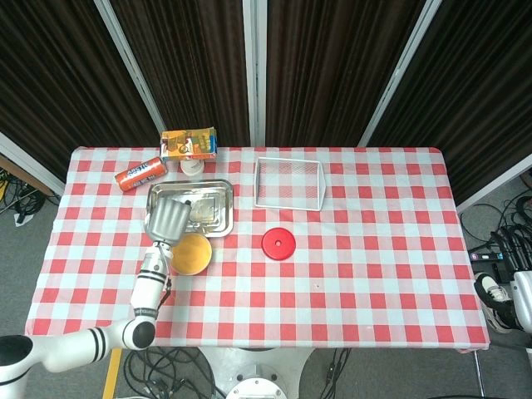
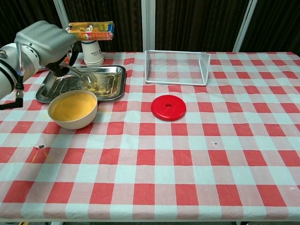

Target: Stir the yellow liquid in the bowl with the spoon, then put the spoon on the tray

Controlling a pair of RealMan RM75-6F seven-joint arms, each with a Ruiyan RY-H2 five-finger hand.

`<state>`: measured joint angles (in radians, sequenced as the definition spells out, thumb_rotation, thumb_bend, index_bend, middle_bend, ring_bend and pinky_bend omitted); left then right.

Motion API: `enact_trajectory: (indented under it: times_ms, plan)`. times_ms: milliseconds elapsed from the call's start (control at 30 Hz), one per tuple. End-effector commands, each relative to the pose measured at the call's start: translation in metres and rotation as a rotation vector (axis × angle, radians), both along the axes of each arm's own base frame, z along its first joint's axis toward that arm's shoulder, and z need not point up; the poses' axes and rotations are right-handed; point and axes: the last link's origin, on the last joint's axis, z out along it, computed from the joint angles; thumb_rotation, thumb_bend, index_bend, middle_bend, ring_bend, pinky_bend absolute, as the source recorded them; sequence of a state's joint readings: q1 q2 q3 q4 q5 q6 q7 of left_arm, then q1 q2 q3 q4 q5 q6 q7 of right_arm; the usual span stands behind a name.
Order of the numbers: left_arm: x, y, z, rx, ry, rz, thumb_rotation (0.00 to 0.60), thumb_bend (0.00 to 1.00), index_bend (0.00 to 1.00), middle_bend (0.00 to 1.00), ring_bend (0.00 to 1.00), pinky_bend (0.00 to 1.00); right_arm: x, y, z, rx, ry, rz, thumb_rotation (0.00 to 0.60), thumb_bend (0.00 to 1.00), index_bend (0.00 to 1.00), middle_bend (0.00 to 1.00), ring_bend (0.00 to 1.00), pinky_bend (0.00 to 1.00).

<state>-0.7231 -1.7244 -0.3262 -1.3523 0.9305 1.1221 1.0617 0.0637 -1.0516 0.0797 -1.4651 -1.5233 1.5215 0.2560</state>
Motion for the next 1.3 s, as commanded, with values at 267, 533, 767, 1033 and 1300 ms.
enact_trajectory:
  times_ms: [267, 533, 767, 1033, 1300]
  plan:
    - [-0.015, 0.039, -0.007, -0.027, -0.111, 0.145, 0.600, 0.41, 0.61, 0.91, 0.93, 0.95, 0.001, -0.003, -0.002, 0.008, 0.001, 0.000, 0.600, 0.20, 0.00, 0.00, 0.00, 0.00]
    - [-0.025, 0.041, -0.012, -0.054, -0.117, 0.187, 0.600, 0.40, 0.32, 0.88, 0.92, 0.94, 0.002, -0.005, -0.003, 0.011, 0.005, -0.005, 0.600, 0.20, 0.00, 0.00, 0.00, 0.00]
    - [-0.037, 0.032, 0.020, 0.002, -0.198, 0.197, 0.600, 0.39, 0.25, 0.77, 0.78, 0.86, 0.005, -0.009, -0.004, 0.020, 0.012, -0.002, 0.600, 0.20, 0.00, 0.00, 0.00, 0.00]
    - [-0.089, -0.034, 0.096, 0.110, -0.208, 0.139, 0.600, 0.29, 0.25, 0.54, 0.47, 0.49, 0.005, -0.011, -0.005, 0.037, 0.020, -0.013, 0.600, 0.20, 0.00, 0.00, 0.00, 0.00]
    - [-0.140, -0.111, 0.145, 0.154, -0.231, 0.151, 0.600, 0.17, 0.25, 0.37, 0.32, 0.29, 0.006, -0.012, -0.009, 0.059, 0.024, -0.006, 0.600, 0.20, 0.00, 0.00, 0.00, 0.00]
